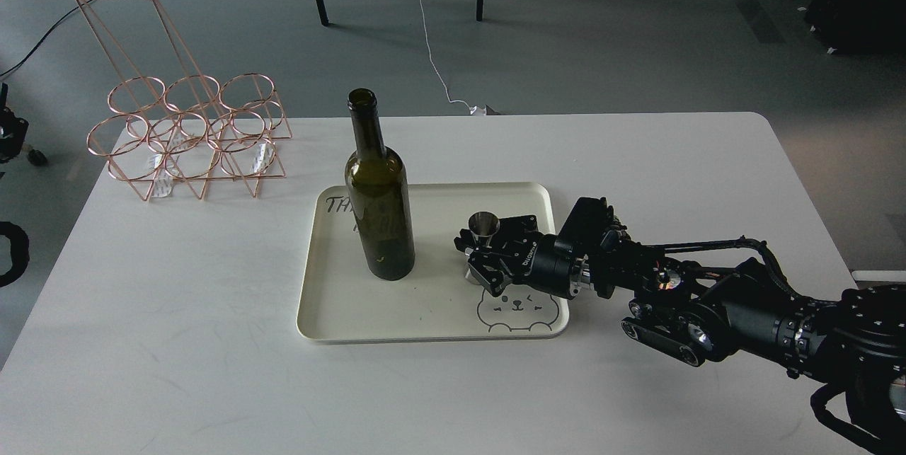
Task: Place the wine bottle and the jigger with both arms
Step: 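Close the right gripper around the metal jigger and lift it, then carry the jigger off the tray and lower it onto the table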
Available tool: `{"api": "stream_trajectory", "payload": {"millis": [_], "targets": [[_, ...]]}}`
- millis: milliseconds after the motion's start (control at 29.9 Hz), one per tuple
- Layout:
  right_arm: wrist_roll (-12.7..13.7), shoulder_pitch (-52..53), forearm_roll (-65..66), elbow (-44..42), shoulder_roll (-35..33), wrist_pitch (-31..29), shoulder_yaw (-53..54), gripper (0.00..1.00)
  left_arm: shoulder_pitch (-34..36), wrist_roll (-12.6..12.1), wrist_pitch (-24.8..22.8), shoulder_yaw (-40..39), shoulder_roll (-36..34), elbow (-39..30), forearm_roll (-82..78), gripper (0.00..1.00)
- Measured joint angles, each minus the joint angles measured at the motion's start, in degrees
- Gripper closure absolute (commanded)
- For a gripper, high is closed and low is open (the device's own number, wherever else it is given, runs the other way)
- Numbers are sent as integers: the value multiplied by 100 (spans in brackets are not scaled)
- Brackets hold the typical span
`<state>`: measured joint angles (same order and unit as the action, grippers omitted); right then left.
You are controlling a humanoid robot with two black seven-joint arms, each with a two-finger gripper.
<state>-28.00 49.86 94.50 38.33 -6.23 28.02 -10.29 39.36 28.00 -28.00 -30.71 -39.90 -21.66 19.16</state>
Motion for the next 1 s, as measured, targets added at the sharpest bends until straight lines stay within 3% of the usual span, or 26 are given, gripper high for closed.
{"api": "stream_trajectory", "payload": {"millis": [334, 701, 1002], "targets": [[0, 102, -48, 213, -355, -1, 365, 95, 5, 0, 0, 3, -148, -5, 0, 1], [-1, -1, -131, 652, -1711, -3, 1537, 96, 45, 0, 0, -5, -215, -8, 0, 1], [1, -905, -725, 664, -2459, -3, 2097, 96, 55, 0, 0, -5, -193, -49, -10, 1]]}}
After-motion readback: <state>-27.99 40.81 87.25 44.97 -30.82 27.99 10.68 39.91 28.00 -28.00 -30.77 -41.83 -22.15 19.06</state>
